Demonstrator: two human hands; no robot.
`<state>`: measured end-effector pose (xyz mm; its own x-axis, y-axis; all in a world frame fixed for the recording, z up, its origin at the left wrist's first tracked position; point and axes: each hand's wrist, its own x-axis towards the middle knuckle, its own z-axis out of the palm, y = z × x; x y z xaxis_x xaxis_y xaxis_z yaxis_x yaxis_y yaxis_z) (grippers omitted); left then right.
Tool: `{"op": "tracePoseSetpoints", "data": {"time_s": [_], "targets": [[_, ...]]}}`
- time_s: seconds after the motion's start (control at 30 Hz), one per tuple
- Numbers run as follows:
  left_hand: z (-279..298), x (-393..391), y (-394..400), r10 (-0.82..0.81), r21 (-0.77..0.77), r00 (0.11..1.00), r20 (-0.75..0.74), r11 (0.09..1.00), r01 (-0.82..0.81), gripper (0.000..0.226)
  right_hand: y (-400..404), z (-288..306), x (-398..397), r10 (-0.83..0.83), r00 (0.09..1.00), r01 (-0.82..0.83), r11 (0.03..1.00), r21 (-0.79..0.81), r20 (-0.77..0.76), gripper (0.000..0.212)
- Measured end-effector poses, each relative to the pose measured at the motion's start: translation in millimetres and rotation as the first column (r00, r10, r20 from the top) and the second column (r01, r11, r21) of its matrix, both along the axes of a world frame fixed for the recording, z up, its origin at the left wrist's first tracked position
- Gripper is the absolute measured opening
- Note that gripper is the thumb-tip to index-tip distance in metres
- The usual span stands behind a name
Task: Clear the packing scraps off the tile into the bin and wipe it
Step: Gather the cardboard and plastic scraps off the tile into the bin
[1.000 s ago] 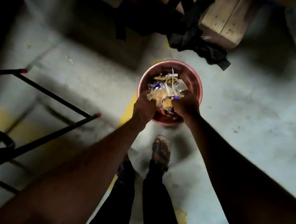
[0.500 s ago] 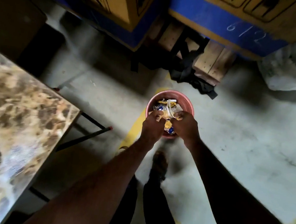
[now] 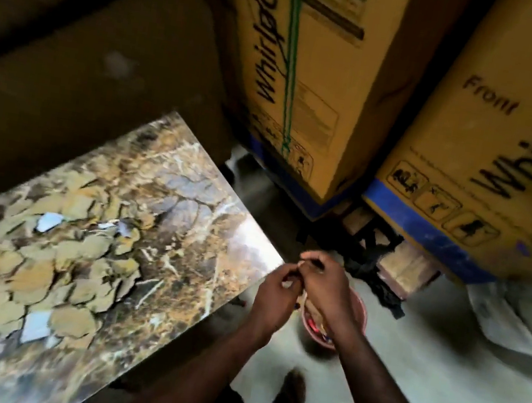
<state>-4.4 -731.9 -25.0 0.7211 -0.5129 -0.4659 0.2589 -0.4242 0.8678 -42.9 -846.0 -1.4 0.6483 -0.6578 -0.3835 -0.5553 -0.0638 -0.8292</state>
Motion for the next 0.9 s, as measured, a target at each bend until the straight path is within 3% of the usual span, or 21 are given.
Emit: {"op": "tracePoseSetpoints", "data": {"time_s": [0.13,0.3,0.43,0.6,0.7,0.9], "targets": [[53.4,18.2,67.5,0.127,-0.049,0.991,0.037,0.991,-0.125,0.025,54.8,49.6,31.0,0.204,0.975,-0.203,0.979,-0.016,0.092,0.029],[97.7,55.9,152.8,0.266,-0.085,0.96,0.089,0.962,-0.259,0.021,120.3,85.1,71.7,0.418,0.892,-0.421,0.907,-0.021,0.174,0.015],[113.2,73.4,223.1,0.378,-0.056,0.917,0.129,0.926,-0.374,0.02,183.1,106.5,104.9,0.537,0.829,-0.549,0.835,0.042,0.153,0.019],[98.9,80.5,302.6,0.473,0.003,0.866,0.161,0.877,-0.48,0.012,244.0,105.8,123.5,0.629,0.774,-0.633,0.764,0.126,0.078,0.024],[77.5,76.2,349.5,0.506,0.115,0.83,0.234,0.833,-0.541,0.015,264.6,81.2,127.7,0.637,0.771,-0.626,0.762,0.164,-0.011,0.023],[34.0,75.0,428.9,0.65,0.375,0.737,0.185,0.646,-0.665,0.02,279.0,24.7,144.7,0.611,0.77,-0.577,0.789,0.211,-0.183,0.024]]}}
